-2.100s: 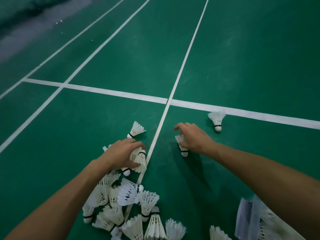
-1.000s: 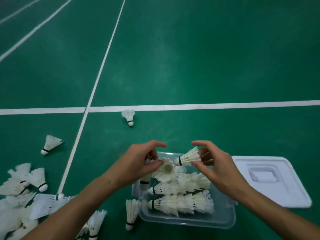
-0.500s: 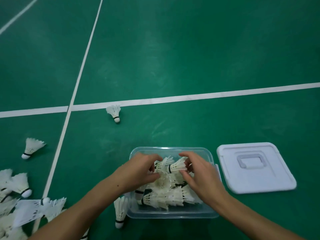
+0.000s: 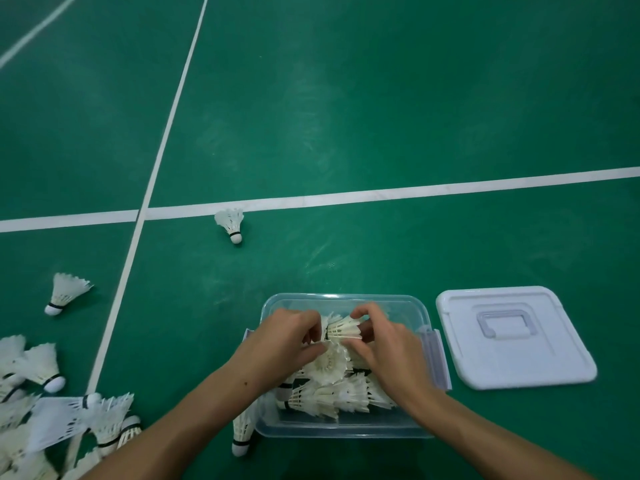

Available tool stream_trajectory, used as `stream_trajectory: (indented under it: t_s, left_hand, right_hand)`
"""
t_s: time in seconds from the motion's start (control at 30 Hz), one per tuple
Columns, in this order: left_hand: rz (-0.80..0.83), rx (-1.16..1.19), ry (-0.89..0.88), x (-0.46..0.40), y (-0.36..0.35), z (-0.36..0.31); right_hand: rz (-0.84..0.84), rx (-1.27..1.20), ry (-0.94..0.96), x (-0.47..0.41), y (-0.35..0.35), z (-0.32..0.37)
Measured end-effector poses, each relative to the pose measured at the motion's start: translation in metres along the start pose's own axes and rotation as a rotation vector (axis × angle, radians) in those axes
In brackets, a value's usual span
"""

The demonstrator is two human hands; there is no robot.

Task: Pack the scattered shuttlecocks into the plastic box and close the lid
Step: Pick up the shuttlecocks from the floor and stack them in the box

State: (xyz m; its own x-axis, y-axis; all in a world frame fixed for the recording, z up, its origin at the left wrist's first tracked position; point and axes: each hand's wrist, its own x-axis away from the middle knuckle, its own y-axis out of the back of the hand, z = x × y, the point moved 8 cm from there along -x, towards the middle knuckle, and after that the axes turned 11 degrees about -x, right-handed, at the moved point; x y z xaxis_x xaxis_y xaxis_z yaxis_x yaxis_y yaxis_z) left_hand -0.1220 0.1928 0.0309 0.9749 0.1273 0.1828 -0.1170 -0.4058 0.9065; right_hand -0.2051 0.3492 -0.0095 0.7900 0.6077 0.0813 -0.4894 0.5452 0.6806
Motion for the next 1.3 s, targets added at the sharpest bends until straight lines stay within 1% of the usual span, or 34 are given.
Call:
stream_trajectory:
  t_s: [0.1, 0.17, 0.27, 0.3, 0.37, 0.43, 0.6, 0.7, 0.83, 0.9, 0.97, 1.1, 1.17, 1.3]
  left_hand:
    - [-0.046, 0.016, 0.004, 0.002, 0.007, -0.001]
    - [-0.084, 0.013, 0.014, 0.0, 0.014, -0.001]
    - [-0.122, 0.022, 0.045, -0.007, 0.022, 0.0]
    - [-0.125, 0.025, 0.054, -0.01, 0.023, -0.001]
    - [-0.118, 0.017, 0.066, -0.016, 0.024, -0.004]
    - [-0.113, 0.021, 0.075, -0.02, 0.026, -0.007]
    - [-0.128, 0.049, 0.085, -0.026, 0.028, -0.015]
    - [-0.117, 0.083, 0.075, -0.026, 0.027, -0.018]
    - [-0.144, 0.223, 0.08, -0.019, 0.032, -0.015]
    - [-0.177, 0.269, 0.091, -0.013, 0.035, -0.008]
    - [-0.162, 0.212, 0.086, -0.009, 0.032, -0.003]
    - [-0.003, 0.096, 0.053, -0.01, 0.003, -0.012]
    - [0.031, 0.007, 0.028, -0.013, -0.009, -0.017]
    - [0.035, -0.134, 0.006, -0.021, -0.024, -0.021]
  right_hand:
    - [0.047, -0.086, -0.044, 0.002, 0.007, 0.0]
    - [0.05, -0.119, -0.024, 0.007, 0.017, 0.004]
    - [0.004, -0.103, 0.11, 0.023, 0.036, 0.026]
    - [0.018, -0.097, 0.171, 0.029, 0.039, 0.038]
    - [0.098, -0.068, 0.287, 0.04, 0.036, 0.059]
    - [0.158, -0.014, 0.338, 0.044, 0.026, 0.067]
    - [0.093, 0.023, 0.313, 0.037, 0.024, 0.065]
    - [0.056, 0.06, 0.338, 0.036, 0.028, 0.064]
    - [0.032, 0.058, 0.368, 0.046, 0.041, 0.063]
    - [-0.023, 0.033, 0.365, 0.053, 0.057, 0.058]
    - [-0.101, 0.015, 0.325, 0.056, 0.077, 0.048]
    - [-0.195, -0.012, 0.203, 0.051, 0.096, 0.029]
    - [-0.195, 0.001, 0.172, 0.047, 0.092, 0.023]
    - [-0.147, 0.032, 0.134, 0.039, 0.079, 0.016]
